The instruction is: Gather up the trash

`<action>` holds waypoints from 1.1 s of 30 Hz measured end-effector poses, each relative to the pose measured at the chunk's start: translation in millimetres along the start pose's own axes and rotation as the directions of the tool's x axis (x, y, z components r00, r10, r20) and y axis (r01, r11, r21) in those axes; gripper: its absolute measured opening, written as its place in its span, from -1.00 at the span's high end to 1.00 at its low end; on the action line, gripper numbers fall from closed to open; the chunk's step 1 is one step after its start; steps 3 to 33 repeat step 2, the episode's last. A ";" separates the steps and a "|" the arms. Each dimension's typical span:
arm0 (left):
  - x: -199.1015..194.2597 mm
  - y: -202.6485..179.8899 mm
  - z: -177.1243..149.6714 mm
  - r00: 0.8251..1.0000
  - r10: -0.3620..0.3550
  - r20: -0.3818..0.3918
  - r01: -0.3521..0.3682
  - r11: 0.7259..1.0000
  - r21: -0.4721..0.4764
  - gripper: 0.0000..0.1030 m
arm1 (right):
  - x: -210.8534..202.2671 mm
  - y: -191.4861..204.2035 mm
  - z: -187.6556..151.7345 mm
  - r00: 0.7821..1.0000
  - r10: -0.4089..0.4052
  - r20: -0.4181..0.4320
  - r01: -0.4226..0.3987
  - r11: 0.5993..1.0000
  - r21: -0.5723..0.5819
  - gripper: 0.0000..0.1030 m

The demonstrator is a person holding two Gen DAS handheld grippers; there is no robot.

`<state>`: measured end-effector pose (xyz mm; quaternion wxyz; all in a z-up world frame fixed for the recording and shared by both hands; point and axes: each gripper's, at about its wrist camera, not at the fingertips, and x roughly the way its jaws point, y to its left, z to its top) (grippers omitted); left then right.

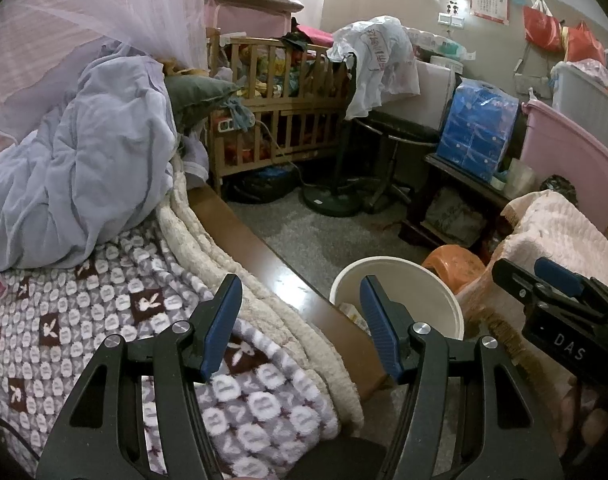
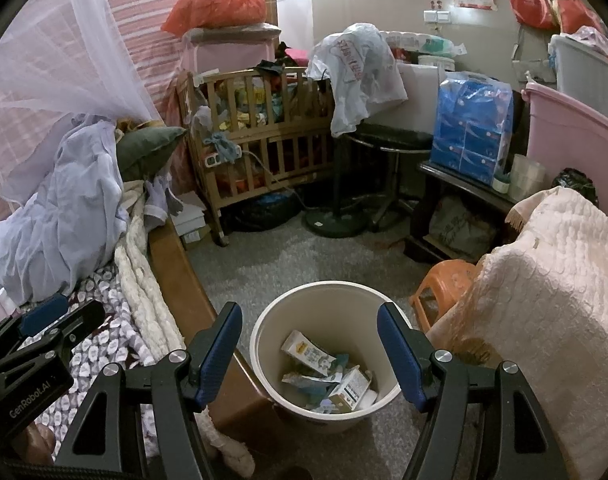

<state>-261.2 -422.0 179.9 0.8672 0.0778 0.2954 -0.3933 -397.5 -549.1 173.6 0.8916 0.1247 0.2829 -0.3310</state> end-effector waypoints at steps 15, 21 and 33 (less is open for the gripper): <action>0.9 6.0 1.1 1.000 0.001 -0.008 -0.001 1.000 -0.003 -0.17 | -0.1 2.0 0.3 1.000 0.002 -0.006 -0.002 1.000 -0.004 -0.31; 0.9 6.0 1.1 1.000 0.001 -0.008 -0.001 1.000 -0.003 -0.17 | -0.1 2.0 0.3 1.000 0.002 -0.006 -0.002 1.000 -0.004 -0.31; 0.9 6.0 1.1 1.000 0.001 -0.008 -0.001 1.000 -0.003 -0.17 | -0.1 2.0 0.3 1.000 0.002 -0.006 -0.002 1.000 -0.004 -0.31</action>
